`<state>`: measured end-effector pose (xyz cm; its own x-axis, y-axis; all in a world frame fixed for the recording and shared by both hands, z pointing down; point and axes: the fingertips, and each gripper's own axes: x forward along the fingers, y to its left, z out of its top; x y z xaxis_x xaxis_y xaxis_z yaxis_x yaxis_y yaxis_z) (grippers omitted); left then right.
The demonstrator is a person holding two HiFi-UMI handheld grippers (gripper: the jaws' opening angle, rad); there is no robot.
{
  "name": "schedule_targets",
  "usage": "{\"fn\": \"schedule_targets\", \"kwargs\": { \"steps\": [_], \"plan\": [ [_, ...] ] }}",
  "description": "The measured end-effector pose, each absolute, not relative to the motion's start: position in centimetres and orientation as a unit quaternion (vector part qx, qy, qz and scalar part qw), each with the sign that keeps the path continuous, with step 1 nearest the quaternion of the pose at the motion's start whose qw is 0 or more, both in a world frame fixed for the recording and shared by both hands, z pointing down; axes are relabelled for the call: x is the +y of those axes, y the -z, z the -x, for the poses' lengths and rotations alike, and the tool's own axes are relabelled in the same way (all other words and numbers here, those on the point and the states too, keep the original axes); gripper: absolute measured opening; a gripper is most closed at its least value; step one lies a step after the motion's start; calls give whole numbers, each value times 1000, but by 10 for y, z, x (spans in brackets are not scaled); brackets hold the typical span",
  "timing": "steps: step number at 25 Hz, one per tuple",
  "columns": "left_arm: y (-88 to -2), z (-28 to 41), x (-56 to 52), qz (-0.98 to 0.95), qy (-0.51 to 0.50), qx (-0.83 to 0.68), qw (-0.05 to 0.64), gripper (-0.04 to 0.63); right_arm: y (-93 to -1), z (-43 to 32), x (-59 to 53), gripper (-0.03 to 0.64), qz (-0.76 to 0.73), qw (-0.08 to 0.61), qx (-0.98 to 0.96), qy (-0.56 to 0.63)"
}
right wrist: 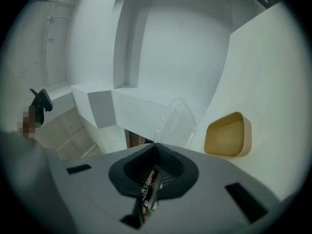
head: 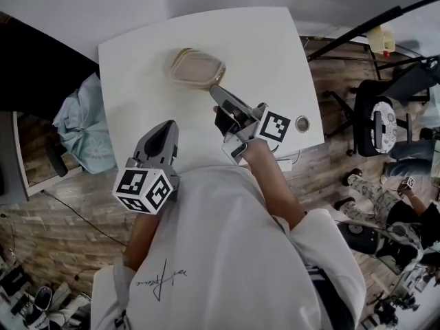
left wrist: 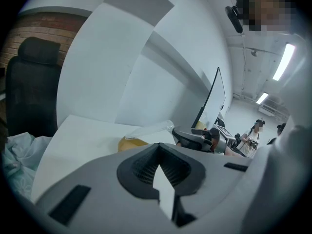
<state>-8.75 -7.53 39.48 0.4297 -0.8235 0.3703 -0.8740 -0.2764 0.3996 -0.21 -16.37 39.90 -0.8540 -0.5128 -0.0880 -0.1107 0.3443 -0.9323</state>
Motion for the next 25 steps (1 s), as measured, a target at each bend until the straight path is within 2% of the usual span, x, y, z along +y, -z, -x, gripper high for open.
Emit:
{"fn": "schedule_targets", "kwargs": {
  "steps": [25],
  "plan": [
    [-391,85,-61,-794,-33,-536,284,5,-388,-5,-124,12,184,180,800,543]
  ]
}}
